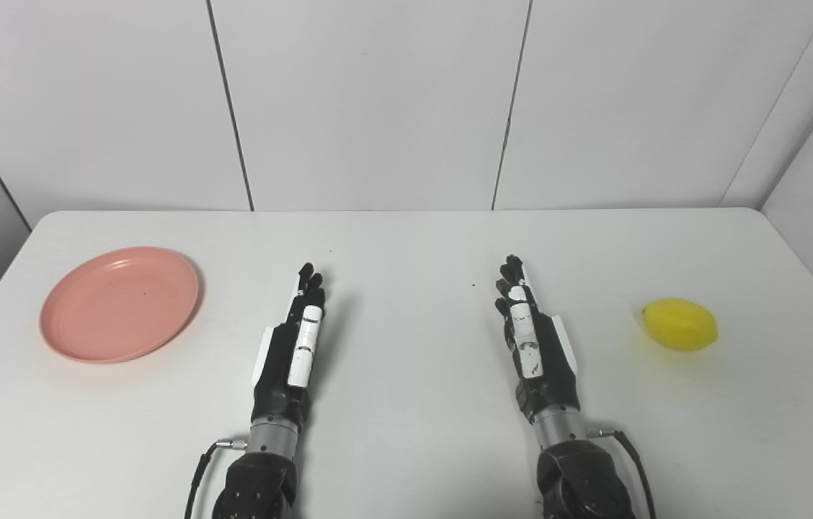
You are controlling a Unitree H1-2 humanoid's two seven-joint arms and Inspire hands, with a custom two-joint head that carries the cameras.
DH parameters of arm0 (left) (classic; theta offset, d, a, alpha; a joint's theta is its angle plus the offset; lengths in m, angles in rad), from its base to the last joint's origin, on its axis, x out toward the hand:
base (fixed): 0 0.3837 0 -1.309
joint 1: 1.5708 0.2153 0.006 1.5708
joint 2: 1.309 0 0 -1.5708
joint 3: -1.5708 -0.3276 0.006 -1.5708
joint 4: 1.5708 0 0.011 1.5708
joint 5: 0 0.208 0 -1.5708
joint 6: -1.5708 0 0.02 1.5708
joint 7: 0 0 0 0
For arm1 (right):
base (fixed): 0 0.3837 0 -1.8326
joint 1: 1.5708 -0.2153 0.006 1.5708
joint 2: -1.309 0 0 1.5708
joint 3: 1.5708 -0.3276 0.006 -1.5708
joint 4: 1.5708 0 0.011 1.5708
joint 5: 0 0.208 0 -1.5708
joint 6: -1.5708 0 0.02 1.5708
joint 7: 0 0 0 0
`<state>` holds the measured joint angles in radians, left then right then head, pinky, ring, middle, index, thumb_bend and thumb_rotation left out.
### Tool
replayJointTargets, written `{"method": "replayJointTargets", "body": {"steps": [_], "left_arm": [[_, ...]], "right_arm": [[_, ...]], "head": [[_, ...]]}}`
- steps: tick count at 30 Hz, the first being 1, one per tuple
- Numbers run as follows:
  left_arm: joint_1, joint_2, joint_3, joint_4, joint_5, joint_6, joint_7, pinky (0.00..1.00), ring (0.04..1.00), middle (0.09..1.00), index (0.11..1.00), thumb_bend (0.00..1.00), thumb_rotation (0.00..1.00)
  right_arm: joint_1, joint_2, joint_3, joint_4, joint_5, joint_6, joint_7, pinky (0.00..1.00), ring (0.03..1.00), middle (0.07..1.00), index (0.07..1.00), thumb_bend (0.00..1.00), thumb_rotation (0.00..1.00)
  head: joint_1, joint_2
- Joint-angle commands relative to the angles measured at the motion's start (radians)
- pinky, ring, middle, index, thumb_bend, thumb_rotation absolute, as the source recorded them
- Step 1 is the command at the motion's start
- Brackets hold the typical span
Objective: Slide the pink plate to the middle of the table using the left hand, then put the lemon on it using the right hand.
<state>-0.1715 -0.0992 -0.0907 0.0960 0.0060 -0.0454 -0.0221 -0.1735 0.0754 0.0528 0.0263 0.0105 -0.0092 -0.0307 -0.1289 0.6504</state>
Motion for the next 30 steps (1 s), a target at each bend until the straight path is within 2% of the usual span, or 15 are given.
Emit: {"method": "replayJointTargets", "body": {"steps": [1,4,8,16,20,24,30], "left_arm": [[-0.011,-0.006,-0.003,-0.018,-0.021,-0.005,-0.016,1.00,1.000,1.000,1.000,0.50,1.00],[-0.008,-0.007,-0.004,-0.024,-0.007,0.001,-0.007,1.00,1.000,1.000,1.000,0.51,1.00],[-0.008,-0.005,-0.004,-0.004,0.040,-0.032,0.026,1.00,0.996,1.000,0.996,0.51,1.00],[-0.013,-0.004,-0.004,-0.017,-0.022,-0.004,-0.020,1.00,1.000,1.000,1.000,0.49,1.00],[-0.010,-0.004,-0.005,-0.016,0.007,-0.006,-0.001,1.00,1.000,1.000,1.000,0.49,1.00],[-0.010,-0.004,-0.004,-0.005,0.041,-0.020,0.025,1.00,0.994,1.000,0.993,0.51,1.00],[-0.013,-0.001,-0.004,-0.010,-0.013,-0.009,-0.019,1.00,1.000,1.000,1.000,0.50,1.00]], "right_arm": [[-0.020,0.003,0.004,-0.034,-0.006,-0.004,0.008,1.00,1.000,1.000,1.000,0.80,1.00],[-0.018,0.008,0.002,-0.035,-0.008,-0.008,-0.002,1.00,1.000,1.000,1.000,0.80,1.00],[-0.019,0.015,-0.005,-0.028,-0.005,-0.029,-0.012,1.00,1.000,1.000,0.999,0.76,1.00],[-0.020,0.002,0.006,-0.030,-0.007,-0.010,0.005,1.00,1.000,1.000,1.000,0.80,1.00],[-0.020,0.006,0.003,-0.028,-0.012,-0.015,-0.004,1.00,1.000,1.000,1.000,0.81,1.00],[-0.020,0.014,-0.002,-0.031,-0.015,-0.021,-0.012,1.00,1.000,1.000,0.997,0.77,1.00],[-0.021,0.003,0.006,-0.032,-0.013,-0.005,0.006,1.00,1.000,1.000,1.000,0.79,1.00]], "head": [[-0.001,0.001],[-0.001,0.001],[0.002,-0.001],[0.001,-0.004],[-0.001,-0.002],[0.000,-0.001],[0.000,-0.003]]}}
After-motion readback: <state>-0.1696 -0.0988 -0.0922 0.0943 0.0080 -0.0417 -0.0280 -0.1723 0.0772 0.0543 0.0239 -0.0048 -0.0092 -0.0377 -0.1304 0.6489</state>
